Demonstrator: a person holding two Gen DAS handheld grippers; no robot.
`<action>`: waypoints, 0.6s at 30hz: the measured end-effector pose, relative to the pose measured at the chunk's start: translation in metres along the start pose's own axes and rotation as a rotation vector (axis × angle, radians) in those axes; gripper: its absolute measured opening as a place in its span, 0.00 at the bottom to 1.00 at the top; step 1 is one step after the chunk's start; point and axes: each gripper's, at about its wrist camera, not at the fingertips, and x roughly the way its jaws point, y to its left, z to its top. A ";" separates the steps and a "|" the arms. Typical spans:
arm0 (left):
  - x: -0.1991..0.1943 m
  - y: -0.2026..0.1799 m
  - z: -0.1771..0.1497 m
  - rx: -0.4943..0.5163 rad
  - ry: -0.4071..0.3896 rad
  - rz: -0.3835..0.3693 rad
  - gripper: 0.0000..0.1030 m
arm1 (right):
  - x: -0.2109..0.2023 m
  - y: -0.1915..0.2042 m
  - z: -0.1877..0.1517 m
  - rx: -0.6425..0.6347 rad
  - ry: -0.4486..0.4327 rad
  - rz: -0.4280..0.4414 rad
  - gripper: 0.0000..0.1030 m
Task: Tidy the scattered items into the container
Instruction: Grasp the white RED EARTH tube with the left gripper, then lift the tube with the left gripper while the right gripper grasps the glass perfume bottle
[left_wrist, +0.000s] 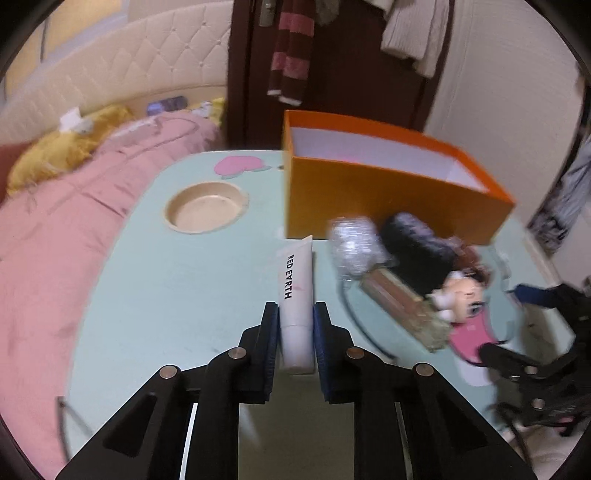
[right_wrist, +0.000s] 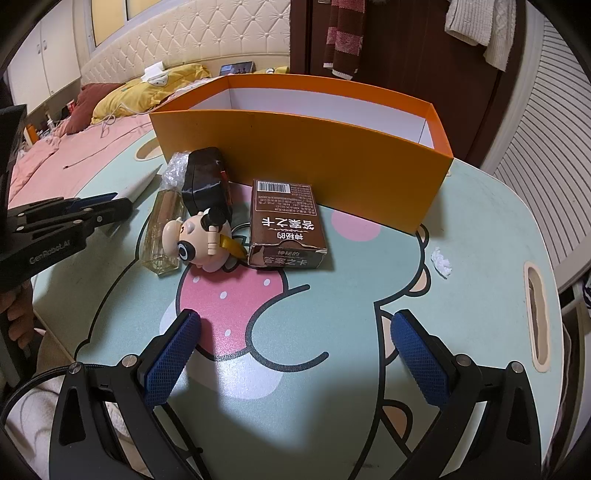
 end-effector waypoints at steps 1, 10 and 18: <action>-0.001 -0.001 -0.001 -0.002 -0.004 -0.015 0.17 | -0.001 -0.001 0.000 0.001 -0.001 0.000 1.00; -0.020 -0.003 -0.002 -0.010 -0.086 -0.054 0.17 | -0.027 -0.012 -0.001 0.049 -0.112 0.109 0.83; -0.032 0.015 0.000 -0.062 -0.125 -0.023 0.17 | -0.042 0.039 0.017 -0.172 -0.176 0.234 0.55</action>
